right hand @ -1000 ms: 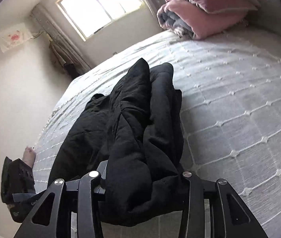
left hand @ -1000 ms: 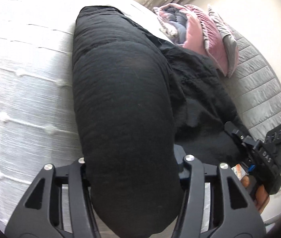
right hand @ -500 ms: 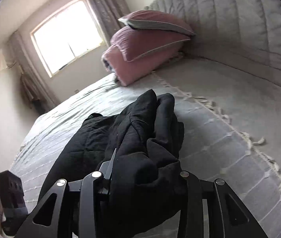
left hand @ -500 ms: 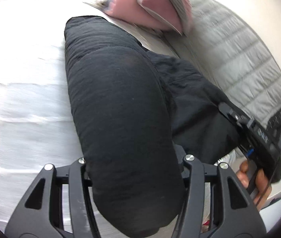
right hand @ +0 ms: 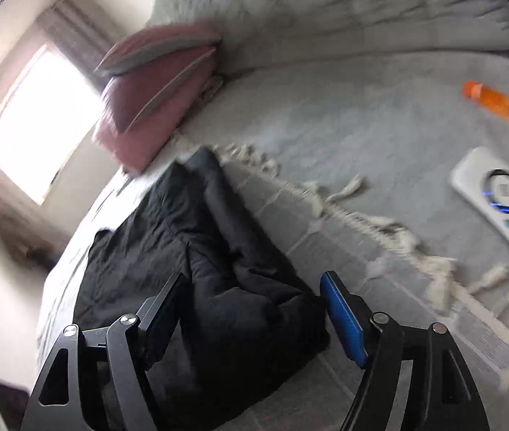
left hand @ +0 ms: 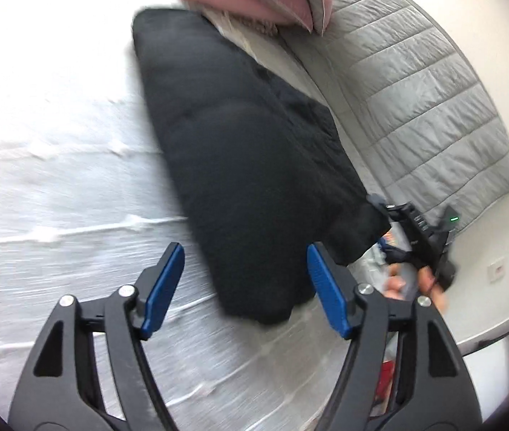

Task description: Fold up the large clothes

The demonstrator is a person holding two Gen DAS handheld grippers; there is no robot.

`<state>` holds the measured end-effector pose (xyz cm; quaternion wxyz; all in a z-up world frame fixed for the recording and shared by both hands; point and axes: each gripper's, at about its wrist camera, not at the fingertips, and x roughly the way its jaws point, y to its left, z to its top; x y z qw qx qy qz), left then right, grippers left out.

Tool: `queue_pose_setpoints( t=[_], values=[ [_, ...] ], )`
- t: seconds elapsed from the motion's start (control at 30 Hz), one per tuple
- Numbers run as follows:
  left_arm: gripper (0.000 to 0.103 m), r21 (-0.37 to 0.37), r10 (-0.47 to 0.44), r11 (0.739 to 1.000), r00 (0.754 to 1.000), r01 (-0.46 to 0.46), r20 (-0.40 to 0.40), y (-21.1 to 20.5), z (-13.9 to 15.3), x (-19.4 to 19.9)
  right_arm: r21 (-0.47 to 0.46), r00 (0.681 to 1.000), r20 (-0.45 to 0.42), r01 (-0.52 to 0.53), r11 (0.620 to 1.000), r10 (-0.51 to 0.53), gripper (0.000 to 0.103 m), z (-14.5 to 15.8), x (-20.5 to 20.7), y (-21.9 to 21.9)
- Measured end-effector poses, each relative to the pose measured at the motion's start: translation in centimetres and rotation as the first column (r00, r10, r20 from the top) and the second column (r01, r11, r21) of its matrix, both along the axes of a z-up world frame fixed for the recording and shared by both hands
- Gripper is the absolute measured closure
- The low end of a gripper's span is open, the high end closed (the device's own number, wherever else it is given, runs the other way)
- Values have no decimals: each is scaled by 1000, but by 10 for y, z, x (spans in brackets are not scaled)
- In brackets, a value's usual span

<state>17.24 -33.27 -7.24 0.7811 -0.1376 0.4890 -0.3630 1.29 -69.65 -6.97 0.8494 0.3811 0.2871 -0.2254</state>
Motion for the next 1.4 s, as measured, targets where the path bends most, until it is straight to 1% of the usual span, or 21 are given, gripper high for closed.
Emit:
queue_pose_setpoints(
  t=[0.03, 0.07, 0.1, 0.13, 0.2, 0.23, 0.3, 0.4, 0.53, 0.6, 0.7, 0.8, 0.83, 0.9, 1.03, 1.1, 1.2, 1.27, 1.3, 1.33, 1.4],
  values=[
    [31, 30, 2, 1000, 1000, -3, 27, 7, 4, -10, -20, 996, -28, 84, 996, -84, 26, 10, -13, 6],
    [30, 84, 10, 996, 998, -15, 69, 15, 12, -19, -34, 991, -38, 125, 992, -126, 26, 20, -14, 20],
    [30, 149, 21, 988, 992, -39, 122, 23, 20, -29, -43, 991, -23, 133, 990, -134, 26, 32, -20, 30],
    [30, 190, 25, 980, 986, -56, 162, 24, 26, -35, -49, 992, 4, 125, 991, -125, 26, 42, -30, 45],
    [29, 280, 16, 955, 963, -95, 271, 43, 40, -60, -73, 996, 51, 80, 994, -76, 25, 61, -49, 80],
    [28, 302, 9, 947, 953, -105, 303, 54, 44, -68, -93, 996, 65, 59, 994, -53, 24, 71, -56, 102],
    [22, 339, -9, 931, 922, -133, 387, 71, 59, -90, -146, 997, 75, 21, 989, -10, 21, 88, -69, 148],
    [16, 352, -18, 920, 878, -172, 478, 92, 82, -113, -198, 995, 83, -44, 979, 61, 20, 104, -82, 200],
    [15, 341, -16, 921, 858, -187, 513, 119, 106, -135, -206, 993, 79, -64, 976, 82, 20, 116, -96, 255],
    [8, 341, -21, 921, 852, -187, 524, 137, 116, -147, -188, 994, 83, -58, 980, 74, 20, 119, -105, 273],
    [7, 332, -25, 924, 835, -190, 549, 155, 130, -162, -163, 992, 107, -51, 985, 69, 20, 129, -118, 304],
    [0, 300, -9, 932, 817, -202, 577, 181, 142, -175, -167, 985, 145, -67, 984, 92, 14, 141, -130, 338],
    [0, 284, -3, 938, 817, -198, 577, 187, 143, -177, -174, 984, 147, -77, 982, 103, 13, 143, -132, 347],
    [0, 253, 11, 950, 830, -183, 558, 199, 142, -178, -211, 986, 131, -77, 974, 106, 12, 146, -137, 366],
    [0, 212, 23, 965, 853, -156, 521, 209, 128, -177, -341, 995, 79, -30, 940, 60, 12, 141, -142, 396],
    [0, 226, 9, 965, 872, -137, 490, 207, 114, -172, -373, 998, 53, -3, 928, 25, 12, 129, -142, 403],
    [0, 253, -37, 963, 878, -97, 477, 203, 94, -165, -409, 1000, 2, -2, 913, 3, 12, 112, -133, 409],
    [0, 275, -60, 958, 881, -82, 469, 202, 81, -161, -426, 999, -35, -39, 904, 27, 11, 97, -123, 412],
    [0, 283, -57, 955, 883, -88, 467, 204, 73, -156, -423, 998, -56, -55, 904, 34, 8, 89, -117, 411],
    [0, 289, -52, 952, 884, -96, 466, 204, 69, -154, -418, 997, -73, -56, 907, 28, 0, 80, -113, 409],
    [0, 302, -31, 944, 882, -129, 471, 208, 60, -146, -418, 996, -94, -34, 908, -6, 0, 64, -106, 405]
  ],
)
